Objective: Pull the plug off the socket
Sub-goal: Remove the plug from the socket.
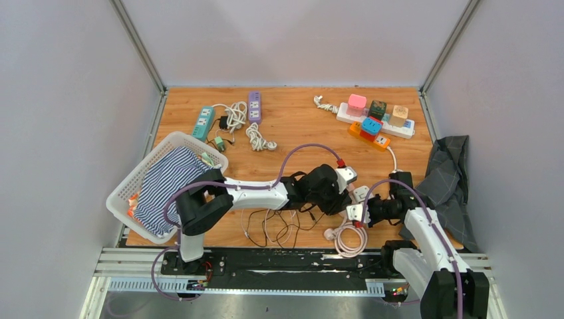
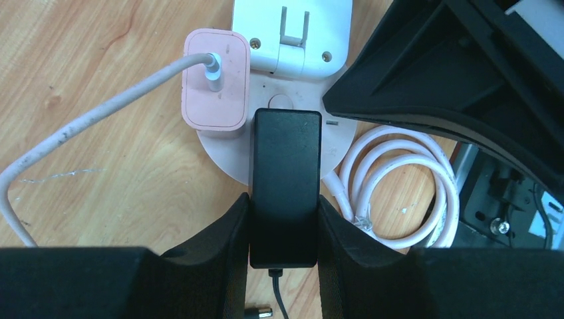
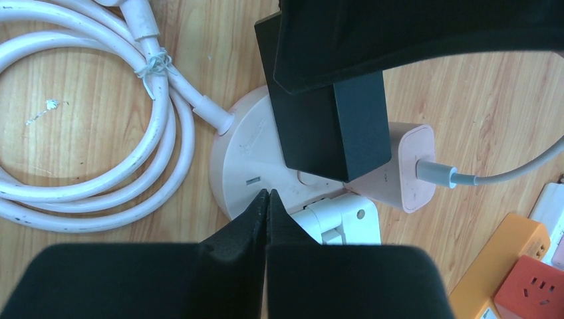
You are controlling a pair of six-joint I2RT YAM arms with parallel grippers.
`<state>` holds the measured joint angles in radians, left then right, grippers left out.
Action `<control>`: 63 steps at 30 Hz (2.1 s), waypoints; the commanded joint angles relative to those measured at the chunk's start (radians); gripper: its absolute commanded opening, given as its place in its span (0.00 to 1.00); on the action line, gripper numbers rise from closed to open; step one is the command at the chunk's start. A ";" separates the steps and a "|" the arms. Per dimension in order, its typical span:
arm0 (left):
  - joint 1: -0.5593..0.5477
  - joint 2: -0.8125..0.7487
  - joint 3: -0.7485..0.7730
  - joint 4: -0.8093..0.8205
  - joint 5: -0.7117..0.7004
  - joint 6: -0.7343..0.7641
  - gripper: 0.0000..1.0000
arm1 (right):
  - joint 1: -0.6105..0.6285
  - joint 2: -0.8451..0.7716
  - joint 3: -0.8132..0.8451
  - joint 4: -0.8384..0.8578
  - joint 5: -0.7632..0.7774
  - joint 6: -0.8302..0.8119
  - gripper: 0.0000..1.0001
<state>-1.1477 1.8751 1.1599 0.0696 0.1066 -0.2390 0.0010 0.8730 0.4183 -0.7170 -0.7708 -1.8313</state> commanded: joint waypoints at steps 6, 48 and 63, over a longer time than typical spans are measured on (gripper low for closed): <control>-0.005 0.056 0.025 0.024 0.027 -0.041 0.00 | 0.026 0.006 -0.036 -0.054 0.001 -0.010 0.00; -0.040 -0.005 -0.009 0.020 -0.206 -0.009 0.00 | 0.025 0.025 -0.031 -0.052 0.015 0.014 0.02; -0.050 0.002 0.013 0.021 -0.115 -0.122 0.00 | 0.026 0.038 -0.033 -0.047 0.030 0.023 0.01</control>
<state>-1.2098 1.8786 1.1400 0.1226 -0.1028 -0.2501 0.0120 0.8955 0.4179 -0.6949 -0.7818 -1.8286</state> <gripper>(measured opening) 0.356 0.015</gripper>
